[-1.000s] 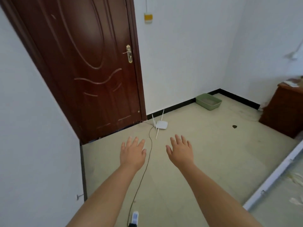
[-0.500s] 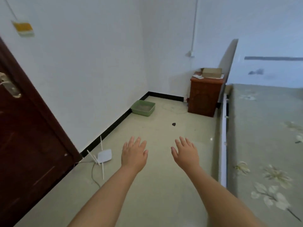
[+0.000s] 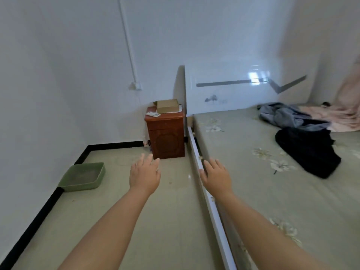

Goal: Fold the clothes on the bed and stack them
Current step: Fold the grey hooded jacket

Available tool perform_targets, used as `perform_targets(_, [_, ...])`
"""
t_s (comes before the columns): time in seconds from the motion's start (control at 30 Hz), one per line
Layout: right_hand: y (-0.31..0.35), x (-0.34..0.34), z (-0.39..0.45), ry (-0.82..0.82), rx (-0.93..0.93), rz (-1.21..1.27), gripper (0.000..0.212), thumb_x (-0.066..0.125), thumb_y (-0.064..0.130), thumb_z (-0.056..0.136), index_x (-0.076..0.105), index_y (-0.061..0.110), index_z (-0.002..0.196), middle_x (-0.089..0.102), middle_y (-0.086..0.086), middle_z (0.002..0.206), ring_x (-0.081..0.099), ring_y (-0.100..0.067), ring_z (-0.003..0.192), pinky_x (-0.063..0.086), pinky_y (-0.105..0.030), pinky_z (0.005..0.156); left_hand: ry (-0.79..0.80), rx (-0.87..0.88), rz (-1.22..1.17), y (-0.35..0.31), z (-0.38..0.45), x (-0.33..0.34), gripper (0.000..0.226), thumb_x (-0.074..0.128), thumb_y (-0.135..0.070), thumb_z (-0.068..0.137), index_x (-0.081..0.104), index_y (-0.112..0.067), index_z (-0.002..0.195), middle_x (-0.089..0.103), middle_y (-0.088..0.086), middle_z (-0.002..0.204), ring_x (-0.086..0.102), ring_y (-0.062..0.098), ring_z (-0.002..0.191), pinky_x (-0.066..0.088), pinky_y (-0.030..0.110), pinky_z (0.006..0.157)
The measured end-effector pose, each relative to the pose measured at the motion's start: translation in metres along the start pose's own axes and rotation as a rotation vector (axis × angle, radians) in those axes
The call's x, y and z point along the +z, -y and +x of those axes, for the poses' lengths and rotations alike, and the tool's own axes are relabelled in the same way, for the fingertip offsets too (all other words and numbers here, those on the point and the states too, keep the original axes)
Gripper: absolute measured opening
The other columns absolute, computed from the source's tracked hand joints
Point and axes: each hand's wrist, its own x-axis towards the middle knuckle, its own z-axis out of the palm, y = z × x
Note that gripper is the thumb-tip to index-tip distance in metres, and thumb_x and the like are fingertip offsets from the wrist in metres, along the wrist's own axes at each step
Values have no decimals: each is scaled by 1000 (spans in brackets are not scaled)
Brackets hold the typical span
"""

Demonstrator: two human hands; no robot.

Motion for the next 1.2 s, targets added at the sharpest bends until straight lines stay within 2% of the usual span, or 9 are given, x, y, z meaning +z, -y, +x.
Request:
perform_targets(0.1, [-30,9,68,-75,89,-38,39,39,29,96,49,9,127,47,-12,135,39,-27,128,30,-36,104,-1,118,-13,-17,92,20,45,30,-32,97,28,-26,141,19,-2,153,9,21,141,17,38,110])
perform_targets(0.3, [-85,12,189,-146,314,-95,44,38,31,96,45,8,133,40,-10,143,33,-23,133,24,-32,110,-11,391,-34,-64,274,43,44,29,-33,98,27,-25,142,19,-2,152,7,21,142,14,39,112])
perform_targets(0.43, [-134,10,239,-166,449,-130,41,46,25,93,51,1,126,48,-18,135,39,-31,129,29,-37,109,-21,557,-19,-118,368,62,43,31,-32,97,31,-24,139,26,0,149,14,21,140,20,39,110])
perform_targets(0.5, [-163,12,260,-226,539,-135,36,60,18,86,59,-4,115,57,-24,121,50,-39,118,39,-45,100,-3,630,-26,-149,407,78,44,31,-32,96,29,-24,139,24,-1,150,15,20,139,20,38,109])
perform_targets(0.57, [-197,15,282,-261,626,-146,34,68,15,80,63,-6,107,63,-24,110,58,-40,107,47,-47,88,15,696,-29,-181,446,94,44,30,-33,96,27,-24,140,23,-1,150,14,20,140,19,37,110])
perform_targets(0.67, [-253,19,325,-191,737,-232,42,42,32,95,48,7,129,45,-11,137,35,-29,131,29,-36,103,50,779,-56,-231,508,116,45,27,-33,98,24,-24,142,18,-2,153,8,21,142,13,39,113])
perform_targets(0.77, [-308,21,372,-191,825,-239,47,33,37,97,38,13,137,31,-6,148,22,-25,139,21,-36,108,97,811,-67,-281,570,130,46,27,-32,98,23,-24,143,16,-1,153,7,22,142,10,40,113])
perform_targets(1.07, [-431,38,499,-142,926,-214,48,33,35,97,34,12,140,31,-4,149,21,-24,139,21,-37,109,115,898,-25,-387,743,183,44,33,-30,96,34,-21,139,28,2,149,18,22,139,19,37,110])
perform_targets(1.2, [-495,64,562,-133,1002,-205,48,35,34,97,36,11,139,33,-5,148,21,-25,139,20,-38,109,157,939,-14,-440,836,233,42,33,-29,97,37,-18,137,26,4,150,16,25,140,20,37,110])
